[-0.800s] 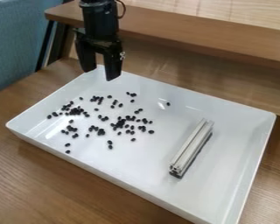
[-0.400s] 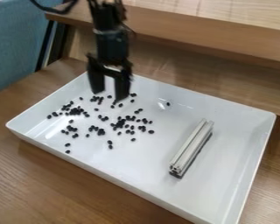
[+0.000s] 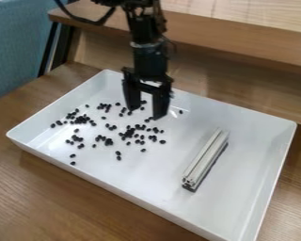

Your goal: Sweep into pile

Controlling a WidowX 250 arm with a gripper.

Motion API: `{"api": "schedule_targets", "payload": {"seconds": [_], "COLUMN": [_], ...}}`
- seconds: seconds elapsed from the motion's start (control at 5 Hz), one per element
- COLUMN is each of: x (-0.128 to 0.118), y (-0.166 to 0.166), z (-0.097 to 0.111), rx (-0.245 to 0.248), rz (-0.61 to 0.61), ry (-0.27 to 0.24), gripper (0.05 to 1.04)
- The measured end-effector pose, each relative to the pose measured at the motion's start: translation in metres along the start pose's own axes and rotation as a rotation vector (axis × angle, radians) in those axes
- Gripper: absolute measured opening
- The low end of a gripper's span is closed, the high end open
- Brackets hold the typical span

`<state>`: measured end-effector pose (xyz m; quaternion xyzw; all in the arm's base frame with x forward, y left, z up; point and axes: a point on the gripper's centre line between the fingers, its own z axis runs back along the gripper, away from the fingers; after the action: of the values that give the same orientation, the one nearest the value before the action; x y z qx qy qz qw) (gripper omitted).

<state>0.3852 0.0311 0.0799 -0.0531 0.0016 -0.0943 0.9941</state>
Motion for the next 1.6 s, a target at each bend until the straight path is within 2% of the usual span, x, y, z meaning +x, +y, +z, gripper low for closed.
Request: {"api": "schedule_targets", "payload": {"seconds": [0.2,0.6,1.0,1.4,1.6], "x": [0.008,0.004,0.004,0.009,0.011], "y": [-0.025,-0.056,-0.083,-0.106,-0.11], "z": [-0.004,-0.022,-0.032,-0.026,-0.029], "rx": [-0.015,-0.075,-0.104,-0.117,-0.094], "rz": [-0.033,-0.052,-0.058,-0.067,-0.064], "ry": [-0.009,0.005,0.003,-0.033,-0.029], "gripper": [1.001,1.001,1.001,1.001,1.001]}}
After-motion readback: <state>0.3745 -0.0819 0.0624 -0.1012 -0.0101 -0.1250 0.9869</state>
